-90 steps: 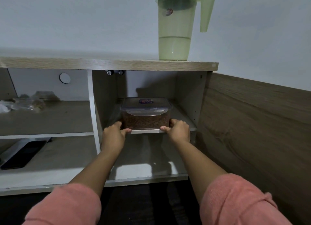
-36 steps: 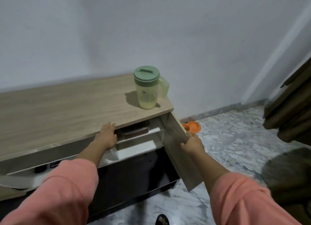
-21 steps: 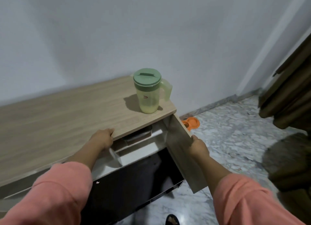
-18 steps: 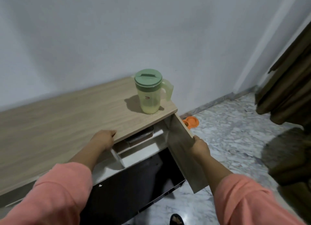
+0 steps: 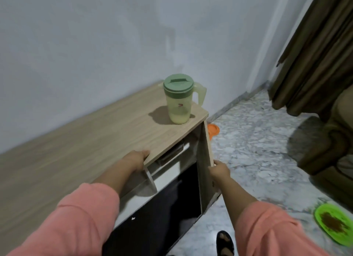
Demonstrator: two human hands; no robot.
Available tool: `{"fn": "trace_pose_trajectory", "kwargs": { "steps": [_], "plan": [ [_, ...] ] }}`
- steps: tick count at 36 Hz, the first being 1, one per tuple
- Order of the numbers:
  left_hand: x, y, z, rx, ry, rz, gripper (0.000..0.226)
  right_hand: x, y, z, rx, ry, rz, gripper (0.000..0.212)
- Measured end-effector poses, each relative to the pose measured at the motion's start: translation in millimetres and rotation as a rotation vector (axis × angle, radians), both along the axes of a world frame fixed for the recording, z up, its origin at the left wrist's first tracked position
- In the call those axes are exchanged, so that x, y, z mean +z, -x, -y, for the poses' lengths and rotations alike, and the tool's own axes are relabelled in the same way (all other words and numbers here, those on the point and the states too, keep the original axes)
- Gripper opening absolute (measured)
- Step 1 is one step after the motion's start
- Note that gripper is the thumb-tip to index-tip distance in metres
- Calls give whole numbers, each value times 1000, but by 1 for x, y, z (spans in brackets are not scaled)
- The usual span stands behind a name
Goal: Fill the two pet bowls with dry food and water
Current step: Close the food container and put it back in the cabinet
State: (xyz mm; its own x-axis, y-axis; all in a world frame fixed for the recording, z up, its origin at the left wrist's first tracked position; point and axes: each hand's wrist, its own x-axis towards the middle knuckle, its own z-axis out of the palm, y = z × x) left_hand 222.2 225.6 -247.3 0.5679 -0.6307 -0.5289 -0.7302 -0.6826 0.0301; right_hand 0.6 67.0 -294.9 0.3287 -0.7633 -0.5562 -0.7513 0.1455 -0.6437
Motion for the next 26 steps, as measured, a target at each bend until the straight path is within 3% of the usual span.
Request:
{"fn": "trace_pose_trajectory", "kwargs": {
  "steps": [10, 16, 26],
  "plan": [
    [-2, -3, -5, -3, 9, -39, 77, -4, -50, -64, -144, -302, 61, 31],
    [-7, -8, -8, -30, 12, -47, 74, -8, -86, -89, -255, -365, 146, 34],
    [-11, -13, -10, -57, 10, -82, 78, -21, -130, -124, -220, -122, 141, 48]
  ]
}}
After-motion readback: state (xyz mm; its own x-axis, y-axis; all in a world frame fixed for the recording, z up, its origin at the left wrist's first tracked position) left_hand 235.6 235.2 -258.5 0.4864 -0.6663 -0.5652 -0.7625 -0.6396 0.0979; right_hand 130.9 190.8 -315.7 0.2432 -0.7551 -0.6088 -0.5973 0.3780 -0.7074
